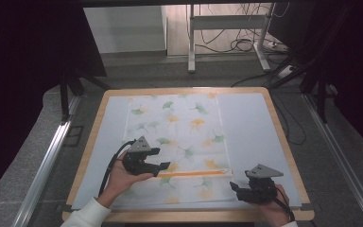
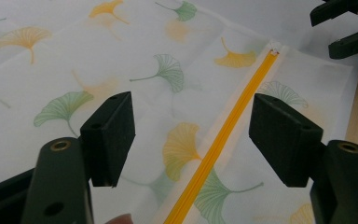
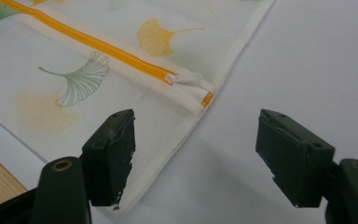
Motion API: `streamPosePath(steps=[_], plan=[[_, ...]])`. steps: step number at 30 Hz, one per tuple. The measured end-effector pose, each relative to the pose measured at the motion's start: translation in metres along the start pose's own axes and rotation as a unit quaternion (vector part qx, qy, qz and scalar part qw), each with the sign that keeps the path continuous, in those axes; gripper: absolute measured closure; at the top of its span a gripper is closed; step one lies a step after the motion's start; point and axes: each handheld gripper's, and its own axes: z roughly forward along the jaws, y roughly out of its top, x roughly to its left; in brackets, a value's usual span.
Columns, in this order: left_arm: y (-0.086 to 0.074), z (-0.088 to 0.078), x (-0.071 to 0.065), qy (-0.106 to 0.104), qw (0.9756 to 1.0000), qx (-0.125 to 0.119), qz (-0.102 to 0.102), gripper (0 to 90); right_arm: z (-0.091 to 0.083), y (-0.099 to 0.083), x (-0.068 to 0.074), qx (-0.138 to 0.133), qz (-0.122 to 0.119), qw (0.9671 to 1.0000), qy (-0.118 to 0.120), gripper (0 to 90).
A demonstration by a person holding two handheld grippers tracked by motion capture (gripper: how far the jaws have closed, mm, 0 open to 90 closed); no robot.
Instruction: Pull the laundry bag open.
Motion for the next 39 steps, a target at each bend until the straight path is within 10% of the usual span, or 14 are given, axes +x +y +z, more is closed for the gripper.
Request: streamPosePath(steps=[17, 39], plan=[[0.007, 0.013, -0.015, -0.015, 0.9999, 0.008, 0.002, 29.9, -0.008, 0.002, 0.005, -0.007, -0.017, 0.9982, 0.056, 85.9], [0.019, 0.040, -0.029, -0.028, 0.9994, 0.019, -0.007, 33.1, 0.002, 0.001, 0.014, 0.013, -0.037, 0.9955, 0.086, 88.3]])
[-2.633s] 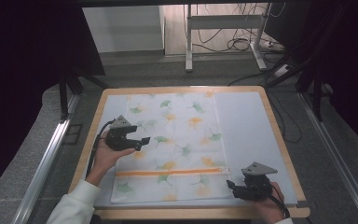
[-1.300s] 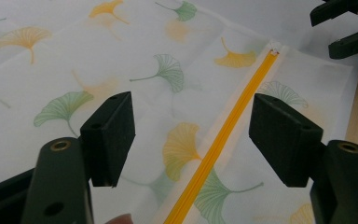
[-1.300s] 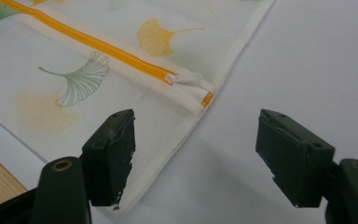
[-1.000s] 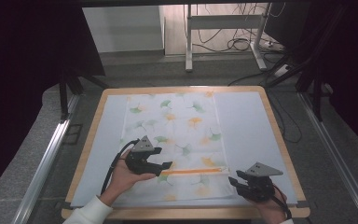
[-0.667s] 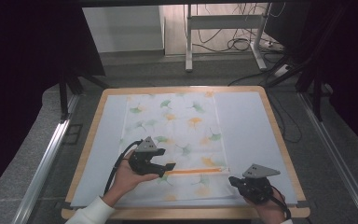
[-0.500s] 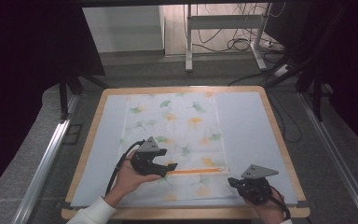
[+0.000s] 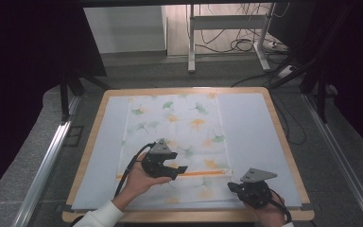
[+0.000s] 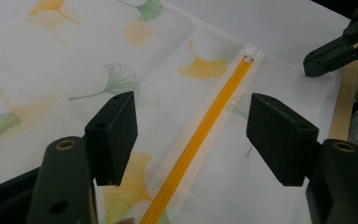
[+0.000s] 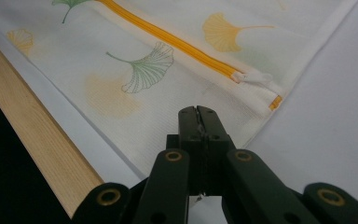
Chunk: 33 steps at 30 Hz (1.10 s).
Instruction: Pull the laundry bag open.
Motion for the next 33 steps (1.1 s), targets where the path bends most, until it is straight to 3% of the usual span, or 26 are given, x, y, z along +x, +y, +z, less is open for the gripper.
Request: streamPosePath(steps=[6, 33], plan=[[0.006, 0.009, -0.004, -0.009, 1.0000, -0.001, 0.001, 35.1, 0.004, 0.002, 0.002, 0.005, -0.002, 1.0000, 0.002, 88.4], [0.032, 0.055, -0.026, -0.015, 0.9997, 0.020, -0.006, 36.6, 0.008, 0.002, 0.004, 0.009, -0.006, 0.9999, 0.005, 88.2]])
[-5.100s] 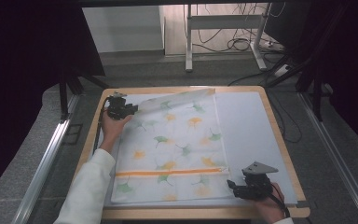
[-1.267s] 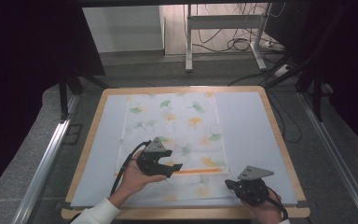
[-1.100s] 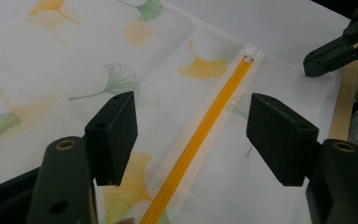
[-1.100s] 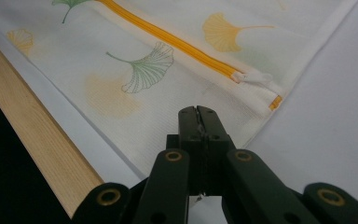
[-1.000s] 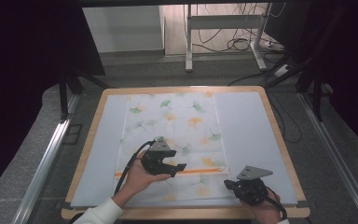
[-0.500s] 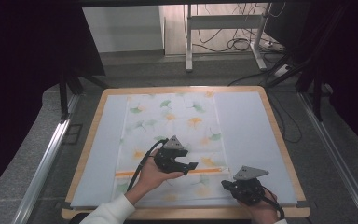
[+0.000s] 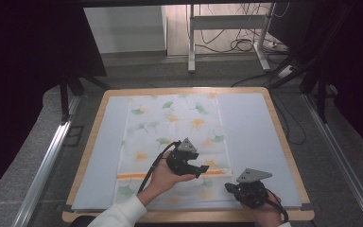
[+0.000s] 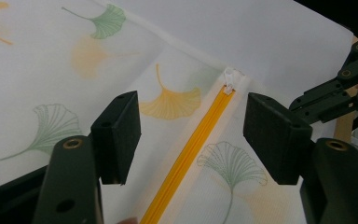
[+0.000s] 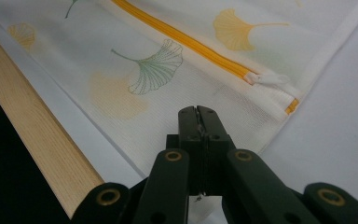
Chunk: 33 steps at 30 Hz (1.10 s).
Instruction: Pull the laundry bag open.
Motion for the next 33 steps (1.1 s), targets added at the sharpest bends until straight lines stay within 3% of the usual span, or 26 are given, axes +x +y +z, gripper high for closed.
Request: streamPosePath(steps=[17, 25, 33], plan=[[0.012, 0.018, -0.007, 0.004, 1.0000, 0.001, 0.006, 37.4, 0.001, 0.000, 0.000, 0.002, 0.000, 1.0000, 0.002, 88.2], [0.019, 0.027, -0.014, 0.013, 0.9996, 0.001, 0.024, 40.4, 0.001, 0.000, 0.000, 0.002, 0.001, 1.0000, 0.003, 88.0], [0.025, 0.041, -0.021, 0.006, 0.9996, 0.011, 0.026, 40.9, 0.001, -0.001, -0.001, 0.002, 0.000, 1.0000, 0.003, 88.1]])
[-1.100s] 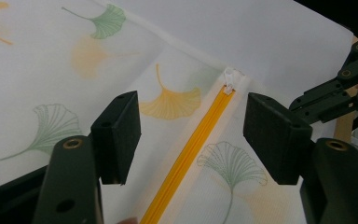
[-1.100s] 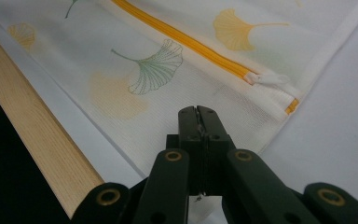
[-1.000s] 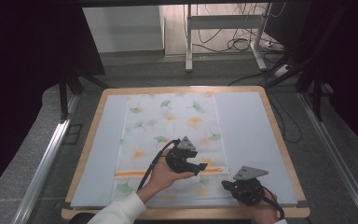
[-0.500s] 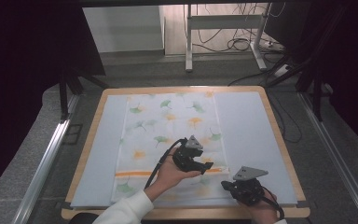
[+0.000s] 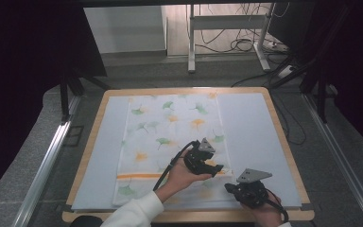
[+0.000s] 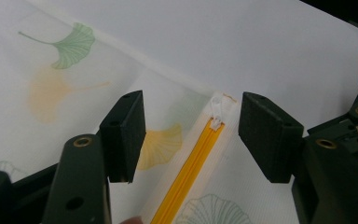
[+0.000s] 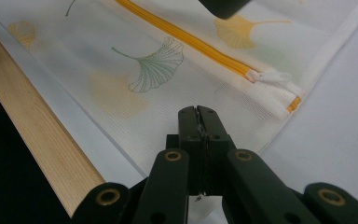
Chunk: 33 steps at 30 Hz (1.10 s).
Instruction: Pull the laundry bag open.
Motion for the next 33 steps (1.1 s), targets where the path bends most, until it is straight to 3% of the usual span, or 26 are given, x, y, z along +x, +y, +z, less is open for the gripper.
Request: streamPosePath(steps=[13, 18, 19, 22, 33], plan=[[0.009, 0.023, -0.007, -0.007, 0.9996, 0.027, 0.010, 45.4, 0.001, 0.000, 0.000, 0.002, -0.001, 1.0000, 0.003, 88.1], [0.008, 0.031, -0.008, -0.004, 0.9993, 0.034, 0.013, 47.8, 0.001, 0.000, 0.000, 0.002, 0.000, 1.0000, 0.003, 88.1], [0.008, 0.033, -0.009, -0.005, 0.9996, 0.029, 0.004, 47.8, 0.001, 0.000, 0.000, 0.002, 0.000, 1.0000, 0.003, 88.1], [0.007, 0.038, -0.008, -0.006, 0.9994, 0.034, 0.003, 48.5, 0.000, 0.000, -0.001, 0.000, 0.000, 1.0000, 0.003, 88.1], [0.006, 0.051, -0.009, -0.001, 0.9984, 0.054, 0.014, 53.9, -0.002, -0.001, -0.003, -0.001, 0.002, 1.0000, 0.001, 88.0]])
